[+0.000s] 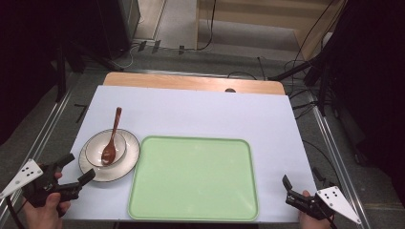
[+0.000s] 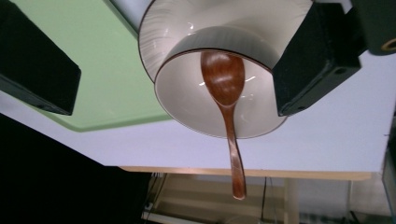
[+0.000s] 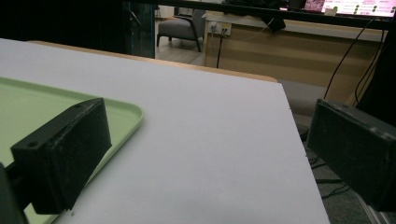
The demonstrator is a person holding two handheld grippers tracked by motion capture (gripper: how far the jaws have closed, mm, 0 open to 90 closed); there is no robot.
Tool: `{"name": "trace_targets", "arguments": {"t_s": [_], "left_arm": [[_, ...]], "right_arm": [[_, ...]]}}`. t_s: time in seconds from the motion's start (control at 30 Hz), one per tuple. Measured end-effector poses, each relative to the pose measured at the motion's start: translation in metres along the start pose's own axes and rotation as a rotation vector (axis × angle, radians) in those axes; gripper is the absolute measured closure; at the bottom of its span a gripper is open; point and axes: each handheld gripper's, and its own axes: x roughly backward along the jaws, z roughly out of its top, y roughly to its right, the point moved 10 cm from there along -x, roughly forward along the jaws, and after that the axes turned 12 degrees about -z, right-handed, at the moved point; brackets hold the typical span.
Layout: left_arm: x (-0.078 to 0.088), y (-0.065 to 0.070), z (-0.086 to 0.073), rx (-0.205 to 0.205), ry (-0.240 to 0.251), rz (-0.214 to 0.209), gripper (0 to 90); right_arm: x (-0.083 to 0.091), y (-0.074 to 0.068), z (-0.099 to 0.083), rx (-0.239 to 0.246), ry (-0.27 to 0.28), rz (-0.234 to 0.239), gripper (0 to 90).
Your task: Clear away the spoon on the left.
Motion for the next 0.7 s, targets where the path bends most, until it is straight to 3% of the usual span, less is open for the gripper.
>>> {"name": "trace_targets", "arguments": {"t_s": [0.23,0.4,0.47,0.6,0.7], "left_arm": [[-0.008,0.006,0.012,-0.024,-0.048,0.006,3.7],[-0.015,0.005,0.015,-0.013,-0.103,0.011,5.6],[-0.017,0.001,0.016,-0.009,-0.122,0.032,13.9],[-0.023,-0.003,0.019,-0.003,-0.164,0.05,17.8],[-0.029,-0.007,0.026,0.011,-0.188,0.058,26.2]], "right_arm": [[0.001,-0.001,0.001,-0.001,0.003,-0.002,0.1],[0.001,-0.001,0.0,-0.004,0.0,-0.002,0.1],[0.0,-0.002,0.0,-0.002,0.0,0.0,0.1],[0.0,-0.002,0.0,-0.001,-0.001,0.003,0.1],[0.0,-0.002,0.0,-0.003,-0.002,0.002,0.1]]}}
